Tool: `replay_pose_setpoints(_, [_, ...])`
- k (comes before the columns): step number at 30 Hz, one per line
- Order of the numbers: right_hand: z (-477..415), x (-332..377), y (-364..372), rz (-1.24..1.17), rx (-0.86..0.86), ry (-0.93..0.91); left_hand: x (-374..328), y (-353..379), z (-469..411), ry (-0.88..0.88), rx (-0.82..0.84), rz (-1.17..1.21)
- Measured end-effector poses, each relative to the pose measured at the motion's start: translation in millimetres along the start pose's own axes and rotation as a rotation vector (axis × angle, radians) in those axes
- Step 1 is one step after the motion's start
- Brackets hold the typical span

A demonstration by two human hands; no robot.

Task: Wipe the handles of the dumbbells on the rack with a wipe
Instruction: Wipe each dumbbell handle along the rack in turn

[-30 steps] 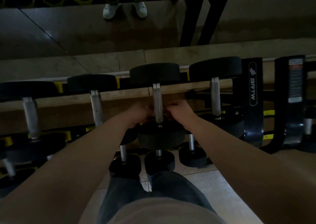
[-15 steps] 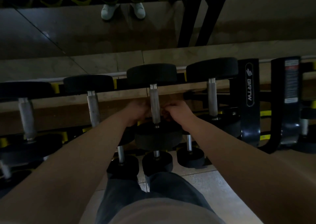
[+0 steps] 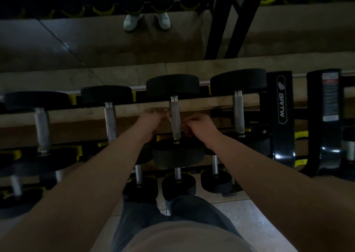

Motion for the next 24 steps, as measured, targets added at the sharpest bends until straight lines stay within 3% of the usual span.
replay_pose_setpoints(2, [2, 13, -2, 0.054, -0.030, -0.090, -12, 4, 6, 0.090, -0.012, 0.084])
replay_pose_setpoints(4, [6, 24, 0, 0.070, -0.031, -0.150, -15, 4, 13, 0.167, -0.060, -0.003])
replay_pose_setpoints(6, [10, 28, 4, 0.059, -0.028, -0.163, -13, 5, 26, 0.214, -0.076, -0.193])
replay_pose_setpoints(10, [18, 29, 8, 0.094, -0.048, -0.169, 2, 20, 45, 0.241, 0.081, -0.689])
replay_pose_setpoints(14, [33, 36, 13, 0.106, -0.013, -0.197, -7, 10, 61, 0.272, 0.031, -0.444])
replay_pose_setpoints(19, [70, 42, 16, -0.018, 0.060, -0.231, -14, 14, 89, 0.309, 0.073, -0.309])
replay_pose_setpoints(24, [106, 33, 4, -0.163, 0.005, -0.217, -16, 12, 113, 0.376, 0.123, -0.331])
Point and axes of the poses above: each hand's wrist, its own z-axis away from the middle knuckle, its own y-axis out of the palm, x = y × z, the point moved 10 cm from there along -z, towards the middle knuckle, and after that the axes turned 3 degrees about z, right-handed, at the moved point
